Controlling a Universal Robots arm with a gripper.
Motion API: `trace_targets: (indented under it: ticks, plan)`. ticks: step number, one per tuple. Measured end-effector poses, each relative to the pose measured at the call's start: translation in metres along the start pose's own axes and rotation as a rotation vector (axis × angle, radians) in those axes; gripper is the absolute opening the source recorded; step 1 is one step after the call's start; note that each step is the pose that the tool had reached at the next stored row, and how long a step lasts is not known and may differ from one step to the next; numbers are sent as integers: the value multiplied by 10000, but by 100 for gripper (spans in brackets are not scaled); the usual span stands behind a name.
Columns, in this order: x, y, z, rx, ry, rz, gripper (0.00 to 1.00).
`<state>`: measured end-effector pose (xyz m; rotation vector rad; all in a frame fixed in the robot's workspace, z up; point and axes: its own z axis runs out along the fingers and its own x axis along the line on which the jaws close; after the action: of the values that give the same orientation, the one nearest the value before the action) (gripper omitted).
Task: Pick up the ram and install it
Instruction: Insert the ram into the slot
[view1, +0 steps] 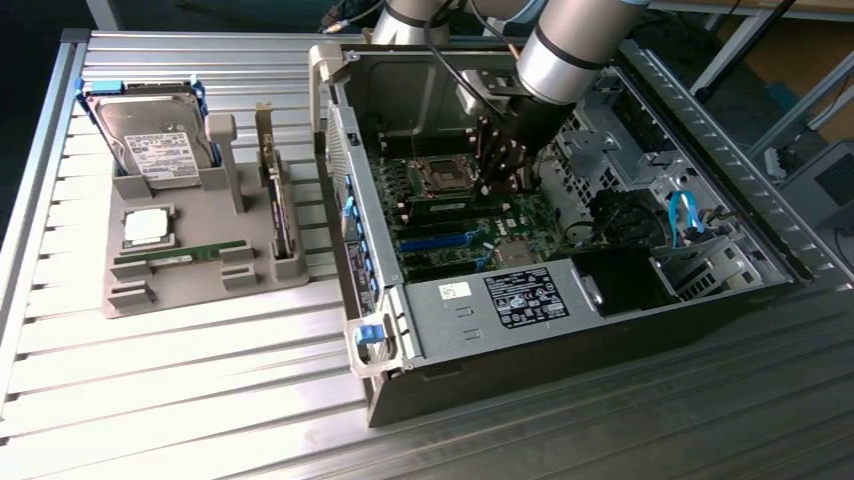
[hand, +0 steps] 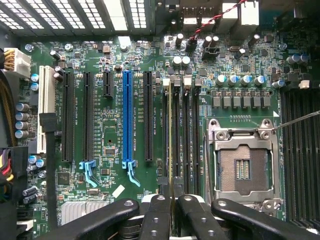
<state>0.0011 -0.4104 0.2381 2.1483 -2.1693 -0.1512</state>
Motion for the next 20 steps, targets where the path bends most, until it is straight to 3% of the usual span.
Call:
trace_targets:
  ticks: [20]
  plan:
    - [1, -6, 38, 5, 2, 0, 13]
